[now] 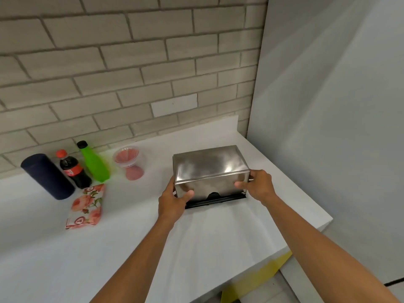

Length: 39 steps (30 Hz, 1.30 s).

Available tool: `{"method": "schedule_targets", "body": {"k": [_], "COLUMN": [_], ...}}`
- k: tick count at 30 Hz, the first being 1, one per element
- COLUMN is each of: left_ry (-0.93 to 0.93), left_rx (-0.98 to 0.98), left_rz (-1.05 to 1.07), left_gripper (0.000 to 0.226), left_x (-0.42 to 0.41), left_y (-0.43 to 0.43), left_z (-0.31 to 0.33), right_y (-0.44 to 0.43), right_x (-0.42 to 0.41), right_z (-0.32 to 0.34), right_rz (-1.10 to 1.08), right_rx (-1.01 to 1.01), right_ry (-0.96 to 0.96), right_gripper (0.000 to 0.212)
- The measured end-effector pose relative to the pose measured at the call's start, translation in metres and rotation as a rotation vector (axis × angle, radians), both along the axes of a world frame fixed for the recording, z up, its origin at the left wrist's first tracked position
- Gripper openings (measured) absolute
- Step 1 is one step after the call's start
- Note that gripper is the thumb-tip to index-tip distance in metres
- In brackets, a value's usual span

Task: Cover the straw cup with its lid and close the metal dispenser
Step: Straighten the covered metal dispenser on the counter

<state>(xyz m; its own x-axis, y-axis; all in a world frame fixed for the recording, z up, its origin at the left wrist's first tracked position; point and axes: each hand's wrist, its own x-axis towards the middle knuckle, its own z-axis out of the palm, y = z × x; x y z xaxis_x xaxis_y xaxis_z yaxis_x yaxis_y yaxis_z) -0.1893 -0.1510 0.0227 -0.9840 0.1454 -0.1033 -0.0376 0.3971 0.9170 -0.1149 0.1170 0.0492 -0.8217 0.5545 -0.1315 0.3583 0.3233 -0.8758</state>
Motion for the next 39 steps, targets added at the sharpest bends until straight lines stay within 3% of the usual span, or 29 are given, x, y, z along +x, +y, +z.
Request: {"method": "schedule_targets", "body": {"k": [32,39], "left_ry": [-0.024,0.03], "left_rx": [-0.037,-0.079], "left_rz": [0.217,0.23], "left_gripper": [0.068,0.04], "left_x": [-0.149,-0.175], "left_y": [0.031,0.03], "left_z": [-0.014,-0.02], "right_y": [0.045,0.042], "right_x": [-0.202,-0.222], "right_z": [-0.003,0.0], "right_rz": [0.296,0.322], "right_rx": [0.076,0.059], "right_ry": [0.025,0.081], "right_gripper": [0.022,0.021]}}
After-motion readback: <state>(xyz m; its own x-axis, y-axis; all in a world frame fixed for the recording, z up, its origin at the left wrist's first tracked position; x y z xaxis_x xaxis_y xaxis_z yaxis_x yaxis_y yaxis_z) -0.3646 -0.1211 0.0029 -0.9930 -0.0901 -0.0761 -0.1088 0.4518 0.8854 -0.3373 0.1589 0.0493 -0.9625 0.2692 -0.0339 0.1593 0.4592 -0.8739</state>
